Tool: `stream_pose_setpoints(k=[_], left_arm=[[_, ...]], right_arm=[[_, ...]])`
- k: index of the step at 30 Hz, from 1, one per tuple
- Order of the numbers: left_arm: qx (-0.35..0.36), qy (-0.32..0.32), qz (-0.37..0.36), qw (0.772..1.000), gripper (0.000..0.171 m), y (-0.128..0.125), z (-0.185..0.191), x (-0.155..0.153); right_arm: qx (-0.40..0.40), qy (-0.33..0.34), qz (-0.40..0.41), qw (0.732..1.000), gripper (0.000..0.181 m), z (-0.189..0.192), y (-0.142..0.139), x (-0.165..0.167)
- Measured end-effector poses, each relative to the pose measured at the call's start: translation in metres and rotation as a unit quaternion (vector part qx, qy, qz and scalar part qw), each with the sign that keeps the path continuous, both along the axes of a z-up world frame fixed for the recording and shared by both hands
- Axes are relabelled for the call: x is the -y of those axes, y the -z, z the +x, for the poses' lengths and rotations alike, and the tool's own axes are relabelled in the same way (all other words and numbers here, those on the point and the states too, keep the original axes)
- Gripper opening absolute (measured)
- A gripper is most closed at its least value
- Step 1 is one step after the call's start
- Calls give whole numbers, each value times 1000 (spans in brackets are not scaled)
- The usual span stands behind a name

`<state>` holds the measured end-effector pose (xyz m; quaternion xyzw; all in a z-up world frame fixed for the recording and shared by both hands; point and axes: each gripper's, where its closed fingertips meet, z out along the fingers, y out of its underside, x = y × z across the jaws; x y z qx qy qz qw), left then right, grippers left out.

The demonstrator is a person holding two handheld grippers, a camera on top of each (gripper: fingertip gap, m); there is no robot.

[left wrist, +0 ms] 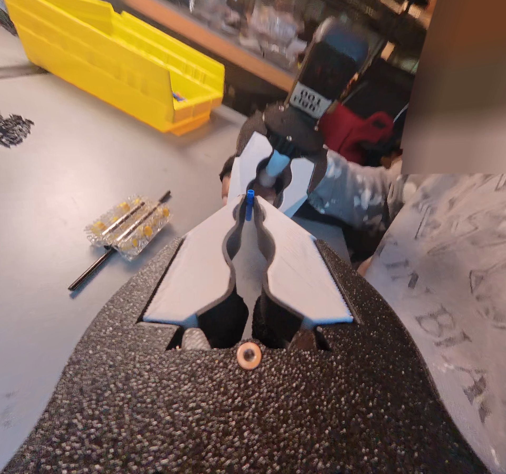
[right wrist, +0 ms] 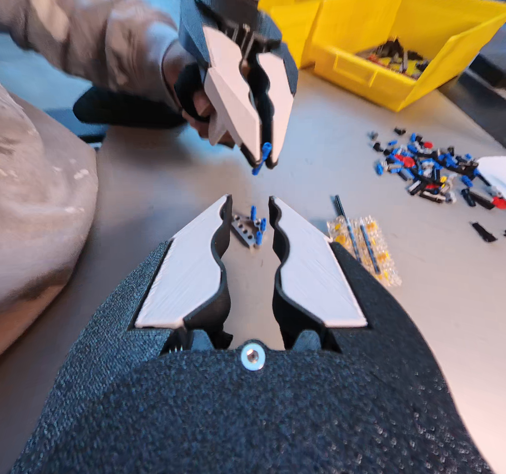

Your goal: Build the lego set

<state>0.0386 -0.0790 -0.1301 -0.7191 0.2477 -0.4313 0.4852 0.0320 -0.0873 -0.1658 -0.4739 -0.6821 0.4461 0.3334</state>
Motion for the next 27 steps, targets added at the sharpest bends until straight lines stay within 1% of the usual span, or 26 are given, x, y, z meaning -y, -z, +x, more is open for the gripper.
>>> stream_pose_setpoints(k=[2, 4, 6, 9, 11, 13, 17, 20, 22, 24, 27], left_arm=[[58, -26, 20, 998, 3, -15, 0, -4], [85, -41, 36, 995, 3, -21, 2, -6], [88, -49, 45, 994, 4, -22, 4, -7], [79, -52, 45, 995, 3, -18, 3, -6], [72, -47, 41, 995, 4, -16, 2, -3], [41, -43, 39, 997, 4, -10, 2, -1], [-58, -26, 27, 998, 4, 9, -1, 5], [-150, -3, 25, 988, 4, 26, -2, 12], [-200, 12, 26, 979, 4, 33, -3, 16], [-226, 22, 27, 974, 4, 36, -4, 19], [-228, 25, 28, 973, 4, 37, -3, 21]], right_arm=[[-36, 12, -19, 999, 24, -6, -12, 0], [-67, 23, -44, 997, 23, -11, -21, 0], [-90, 36, -57, 994, 17, -13, -29, -3], [-110, 38, -78, 990, 4, -10, -37, -6], [-107, 33, -68, 991, 3, -9, -37, -5], [-92, 29, -46, 994, 3, -8, -32, -4], [-59, 19, 9, 998, 2, -4, -19, -5], [-28, 5, 48, 998, 2, -3, -5, 1], [-16, -3, 58, 998, 2, -4, 2, 4], [-9, -11, 58, 998, 2, -4, 5, 8], [-9, -17, 55, 998, 2, -3, 5, 10]])
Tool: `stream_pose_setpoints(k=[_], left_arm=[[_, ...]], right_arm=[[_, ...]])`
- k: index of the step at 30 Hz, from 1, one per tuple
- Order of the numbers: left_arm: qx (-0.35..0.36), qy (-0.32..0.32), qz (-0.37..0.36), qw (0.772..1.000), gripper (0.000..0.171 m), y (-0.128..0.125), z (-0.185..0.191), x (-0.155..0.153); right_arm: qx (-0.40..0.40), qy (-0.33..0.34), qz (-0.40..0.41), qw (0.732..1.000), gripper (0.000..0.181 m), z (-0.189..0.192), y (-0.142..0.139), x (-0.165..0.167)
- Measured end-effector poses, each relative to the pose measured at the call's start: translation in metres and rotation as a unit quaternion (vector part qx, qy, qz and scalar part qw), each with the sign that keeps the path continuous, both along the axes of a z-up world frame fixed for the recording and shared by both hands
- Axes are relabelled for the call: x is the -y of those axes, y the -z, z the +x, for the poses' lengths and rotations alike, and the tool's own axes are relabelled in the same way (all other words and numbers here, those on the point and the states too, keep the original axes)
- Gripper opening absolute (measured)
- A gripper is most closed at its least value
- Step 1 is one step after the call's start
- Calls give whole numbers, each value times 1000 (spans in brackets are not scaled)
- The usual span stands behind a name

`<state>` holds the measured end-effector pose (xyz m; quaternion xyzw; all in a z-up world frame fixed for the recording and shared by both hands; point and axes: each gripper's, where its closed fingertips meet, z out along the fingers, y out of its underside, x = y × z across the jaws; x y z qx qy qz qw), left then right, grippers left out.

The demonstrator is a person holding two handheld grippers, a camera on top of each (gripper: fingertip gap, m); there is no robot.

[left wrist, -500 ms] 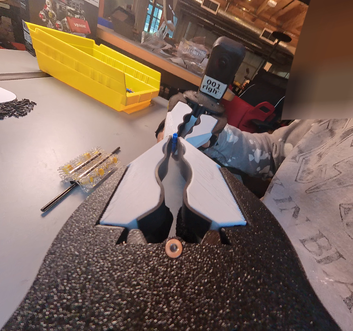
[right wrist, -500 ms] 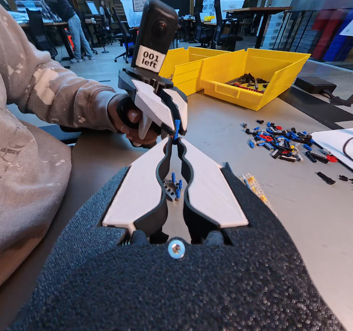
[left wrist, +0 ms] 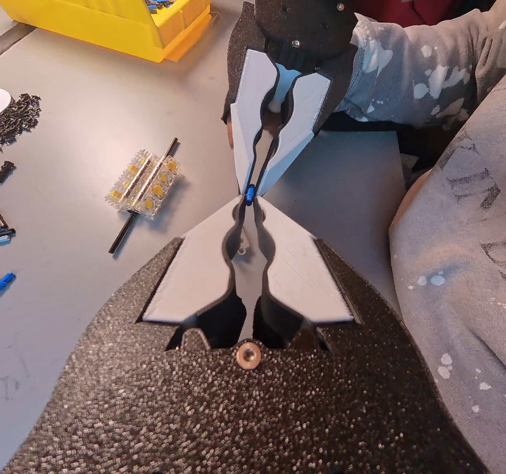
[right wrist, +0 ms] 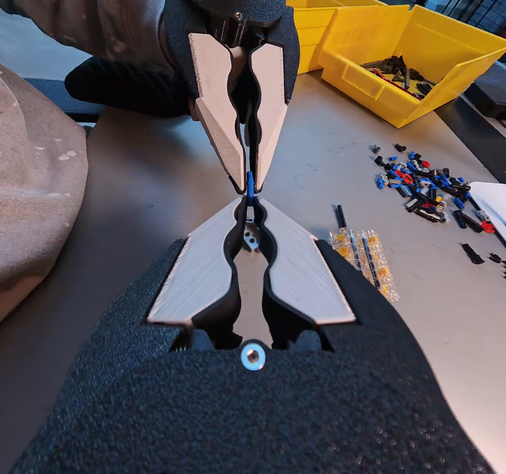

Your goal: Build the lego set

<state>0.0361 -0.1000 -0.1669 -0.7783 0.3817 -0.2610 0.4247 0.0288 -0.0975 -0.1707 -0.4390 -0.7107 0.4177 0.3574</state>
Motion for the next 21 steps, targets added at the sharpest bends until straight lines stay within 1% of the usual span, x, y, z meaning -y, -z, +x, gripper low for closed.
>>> stream_pose_setpoints(k=[6, 21], left_arm=[[28, -9, -1, 1000, 4, -2, 1, -1], [56, -5, -6, 998, 4, -7, 2, -3]], right_arm=[[-3, 1, -11, 1000, 2, 0, -2, -1], [-9, 2, -28, 1000, 2, 0, -6, -1]])
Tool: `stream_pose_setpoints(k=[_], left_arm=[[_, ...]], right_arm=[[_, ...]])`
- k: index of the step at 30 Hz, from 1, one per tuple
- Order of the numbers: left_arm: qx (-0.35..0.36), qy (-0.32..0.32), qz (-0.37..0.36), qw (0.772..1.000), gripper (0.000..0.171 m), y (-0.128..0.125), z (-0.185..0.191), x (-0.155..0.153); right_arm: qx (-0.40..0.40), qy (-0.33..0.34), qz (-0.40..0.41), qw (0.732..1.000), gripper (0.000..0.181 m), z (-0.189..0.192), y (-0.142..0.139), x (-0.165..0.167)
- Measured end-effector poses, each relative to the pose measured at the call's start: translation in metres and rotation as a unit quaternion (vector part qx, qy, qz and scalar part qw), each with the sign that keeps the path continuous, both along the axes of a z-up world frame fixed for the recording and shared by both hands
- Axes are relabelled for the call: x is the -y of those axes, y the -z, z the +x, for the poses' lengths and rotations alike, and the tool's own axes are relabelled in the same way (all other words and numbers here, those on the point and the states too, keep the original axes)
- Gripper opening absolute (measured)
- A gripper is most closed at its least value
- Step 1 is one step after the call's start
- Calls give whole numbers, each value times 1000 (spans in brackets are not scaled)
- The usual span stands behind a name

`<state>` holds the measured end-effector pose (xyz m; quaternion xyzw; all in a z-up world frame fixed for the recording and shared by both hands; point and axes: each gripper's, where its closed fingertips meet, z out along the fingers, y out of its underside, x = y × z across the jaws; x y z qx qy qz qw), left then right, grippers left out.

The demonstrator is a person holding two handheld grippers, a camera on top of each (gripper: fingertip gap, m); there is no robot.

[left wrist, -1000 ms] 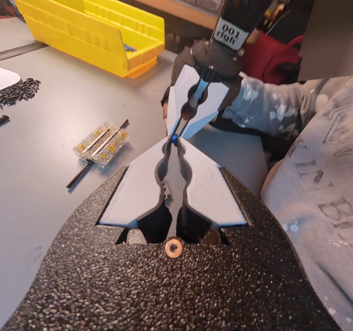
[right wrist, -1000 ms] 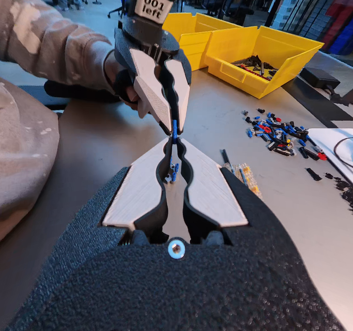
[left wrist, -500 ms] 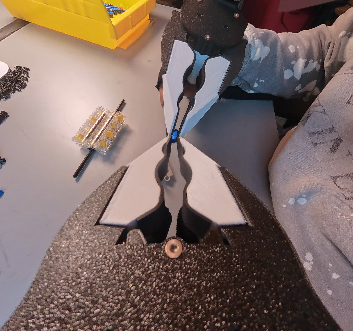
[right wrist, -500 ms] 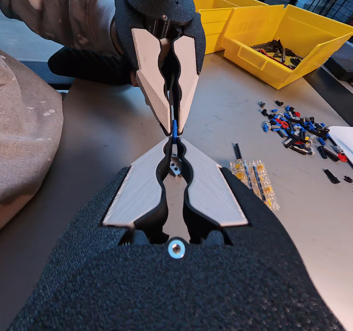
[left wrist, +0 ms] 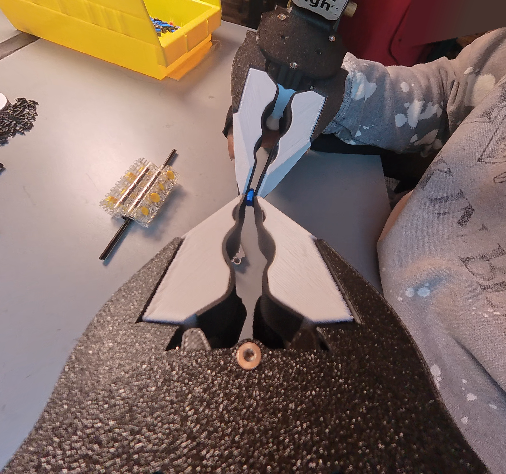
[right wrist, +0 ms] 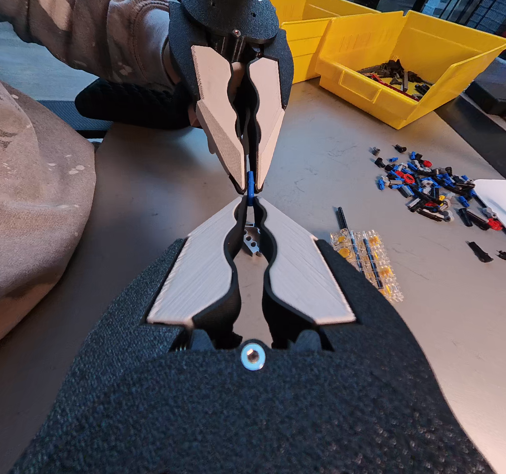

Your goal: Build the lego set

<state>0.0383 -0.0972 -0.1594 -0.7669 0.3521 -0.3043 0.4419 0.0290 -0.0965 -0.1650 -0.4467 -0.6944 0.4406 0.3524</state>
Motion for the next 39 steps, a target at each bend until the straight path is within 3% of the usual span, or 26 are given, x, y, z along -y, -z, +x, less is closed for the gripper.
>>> stream_pose_setpoints(k=[11, 16, 22, 25, 30, 35, 39], left_arm=[[9, 4, -6, 1000, 4, -1, 1, -1], [-56, 8, -7, 998, 2, 6, -8, -1], [-176, 44, -52, 982, 3, 30, -26, 14], [-231, 75, -71, 968, 3, 48, -22, 20], [-287, 98, -84, 949, 3, 57, -20, 18], [-333, 121, -82, 932, 3, 60, -25, 13], [-368, 144, -79, 915, 3, 60, -27, 8]], right_arm=[[3, 1, -6, 1000, 2, 0, 1, 0], [13, 12, 13, 1000, 3, -2, 6, -3], [103, -3, 70, 992, 48, -1, 41, -13], [151, -43, 76, 985, 59, -6, 57, -10], [194, -84, 76, 974, 41, -10, 70, -11], [173, -65, 77, 980, 19, -10, 67, -15], [180, -62, 76, 979, 19, -7, 69, -16]])
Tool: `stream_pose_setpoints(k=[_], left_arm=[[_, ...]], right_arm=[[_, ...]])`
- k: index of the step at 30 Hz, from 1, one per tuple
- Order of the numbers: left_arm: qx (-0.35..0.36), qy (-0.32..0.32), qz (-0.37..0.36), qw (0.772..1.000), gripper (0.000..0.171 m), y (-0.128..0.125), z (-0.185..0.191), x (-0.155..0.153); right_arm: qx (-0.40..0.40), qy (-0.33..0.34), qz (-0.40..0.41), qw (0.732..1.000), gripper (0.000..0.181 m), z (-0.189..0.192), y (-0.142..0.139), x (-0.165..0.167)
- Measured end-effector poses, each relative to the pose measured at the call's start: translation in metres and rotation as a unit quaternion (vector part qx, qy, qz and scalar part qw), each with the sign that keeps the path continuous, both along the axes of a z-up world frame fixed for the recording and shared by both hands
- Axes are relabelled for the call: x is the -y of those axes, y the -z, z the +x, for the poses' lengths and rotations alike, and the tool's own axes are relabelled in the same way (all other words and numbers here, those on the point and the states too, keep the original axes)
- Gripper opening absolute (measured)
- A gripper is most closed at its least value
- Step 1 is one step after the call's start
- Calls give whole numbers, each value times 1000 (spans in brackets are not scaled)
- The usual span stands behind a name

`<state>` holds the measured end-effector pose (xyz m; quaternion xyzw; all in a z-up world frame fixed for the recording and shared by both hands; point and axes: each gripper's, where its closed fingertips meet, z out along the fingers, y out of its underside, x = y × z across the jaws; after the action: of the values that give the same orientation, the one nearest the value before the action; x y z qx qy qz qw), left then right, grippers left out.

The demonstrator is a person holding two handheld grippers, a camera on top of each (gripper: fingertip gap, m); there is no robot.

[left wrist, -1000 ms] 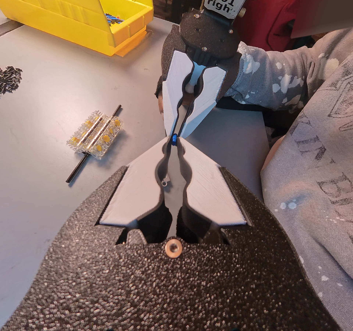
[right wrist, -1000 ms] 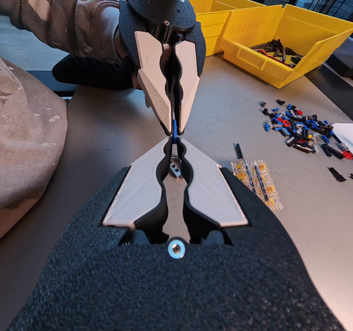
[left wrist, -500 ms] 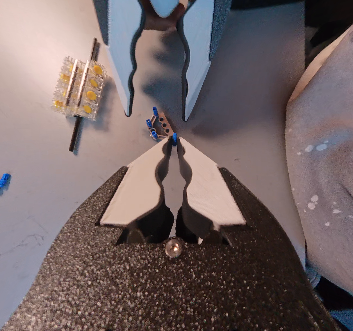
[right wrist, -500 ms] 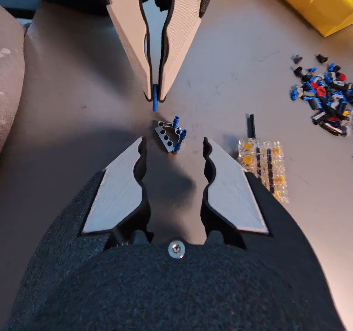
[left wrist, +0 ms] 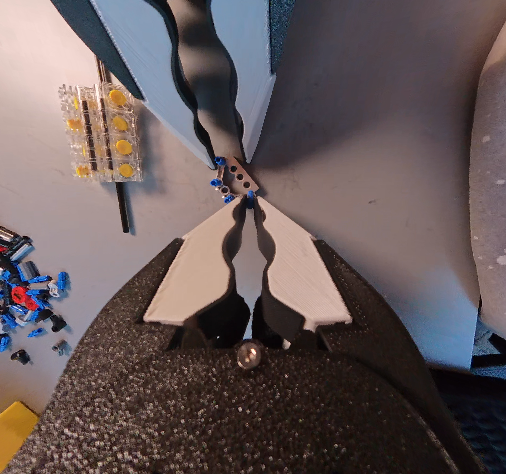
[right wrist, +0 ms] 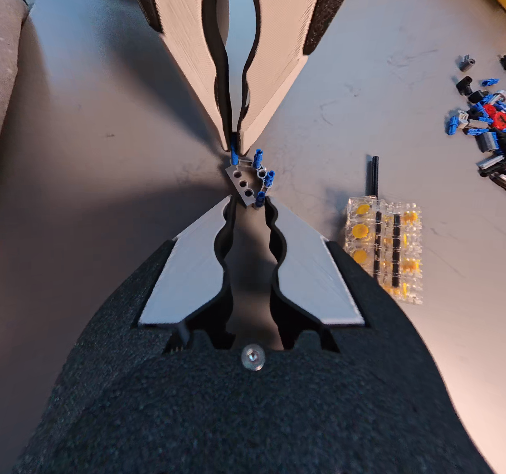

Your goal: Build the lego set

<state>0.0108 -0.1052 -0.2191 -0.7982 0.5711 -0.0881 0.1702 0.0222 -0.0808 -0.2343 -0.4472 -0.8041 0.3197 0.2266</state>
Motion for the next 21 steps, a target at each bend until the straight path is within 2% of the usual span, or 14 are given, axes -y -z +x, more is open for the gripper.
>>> stream_pose_setpoints(k=[8, 21], left_arm=[[-58, 46, -22, 997, 3, 4, -4, 2], [-75, 69, -40, 994, 3, 11, 2, 5]], right_arm=[[0, 1, 5, 1000, 19, 3, 1, 1], [-1, 0, -2, 1000, 19, 5, 0, 2]])
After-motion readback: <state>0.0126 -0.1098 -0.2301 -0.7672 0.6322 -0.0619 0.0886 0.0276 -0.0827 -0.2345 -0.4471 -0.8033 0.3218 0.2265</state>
